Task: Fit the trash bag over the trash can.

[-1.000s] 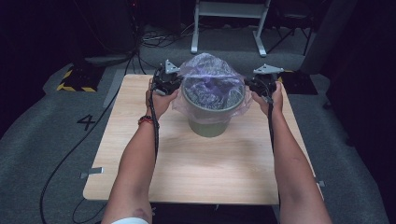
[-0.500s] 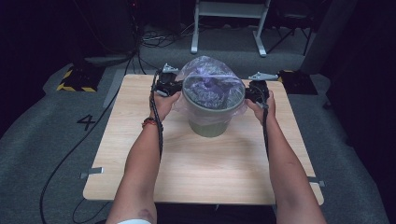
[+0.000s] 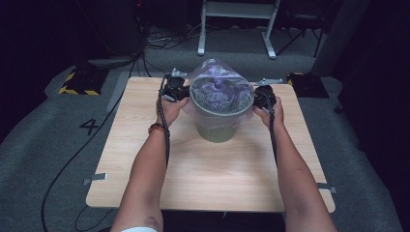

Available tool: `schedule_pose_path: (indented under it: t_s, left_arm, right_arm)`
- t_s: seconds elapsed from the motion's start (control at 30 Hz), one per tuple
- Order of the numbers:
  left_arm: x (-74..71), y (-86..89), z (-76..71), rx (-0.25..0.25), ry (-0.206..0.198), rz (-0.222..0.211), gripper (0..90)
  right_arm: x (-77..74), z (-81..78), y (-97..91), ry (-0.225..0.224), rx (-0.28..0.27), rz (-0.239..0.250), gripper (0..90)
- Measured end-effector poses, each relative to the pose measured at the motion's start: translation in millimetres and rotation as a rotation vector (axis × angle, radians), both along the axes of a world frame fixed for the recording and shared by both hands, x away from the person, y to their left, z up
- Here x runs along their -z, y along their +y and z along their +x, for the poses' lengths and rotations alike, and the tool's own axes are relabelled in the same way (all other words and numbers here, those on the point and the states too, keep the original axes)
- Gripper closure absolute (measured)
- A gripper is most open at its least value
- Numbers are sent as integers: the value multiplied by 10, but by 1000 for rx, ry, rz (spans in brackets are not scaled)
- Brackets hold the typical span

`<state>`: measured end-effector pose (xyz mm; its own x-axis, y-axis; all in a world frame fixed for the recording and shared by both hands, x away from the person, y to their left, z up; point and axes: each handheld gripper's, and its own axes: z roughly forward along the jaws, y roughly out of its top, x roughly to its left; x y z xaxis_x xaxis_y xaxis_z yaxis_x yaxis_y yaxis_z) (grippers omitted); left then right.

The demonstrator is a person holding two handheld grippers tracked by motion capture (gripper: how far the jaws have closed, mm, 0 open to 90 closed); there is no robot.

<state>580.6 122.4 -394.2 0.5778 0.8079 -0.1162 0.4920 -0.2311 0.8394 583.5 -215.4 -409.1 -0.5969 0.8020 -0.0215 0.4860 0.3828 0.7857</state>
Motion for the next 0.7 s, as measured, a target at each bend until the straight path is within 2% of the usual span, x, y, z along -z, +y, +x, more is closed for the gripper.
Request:
schedule_pose_path:
  t_s: [0.07, 0.13, 0.23, 0.4, 0.43, 0.47, 0.5, 0.57, 0.6, 0.63, 0.7]
  left_arm:
    - [57, 33, 1, -13, 23, -22, 847]
    - [87, 48, -31, 14, 17, -36, 880]
    - [103, 23, -127, 55, -8, -17, 890]
    - [148, 122, -304, 48, -46, -21, 864]
    - [145, 170, -356, 32, -75, -29, 827]
    - [138, 197, -386, 18, -89, -35, 721]
    - [115, 243, -434, 19, -102, -40, 672]
    - [74, 311, -514, 28, -131, -68, 520]
    - [48, 365, -571, 39, -153, -88, 472]
    - [35, 392, -604, 48, -152, -99, 419]
    - [17, 458, -707, 65, -173, -90, 334]
  right_arm:
    - [60, 1, -24, 28, 9, 2, 900]
    - [103, -21, -74, 31, 6, 30, 900]
    - [102, -96, -110, 24, -12, 64, 900]
    - [121, -217, -223, 14, -11, 92, 900]
    - [130, -230, -243, 11, -6, 96, 888]
    - [138, -252, -273, -1, 4, 100, 847]
    - [137, -268, -287, -10, 14, 97, 809]
    - [111, -324, -337, -44, 43, 110, 651]
    - [92, -360, -368, -60, 46, 122, 647]
    - [69, -402, -410, -78, 45, 119, 615]
    - [33, -467, -483, -101, 41, 123, 558]
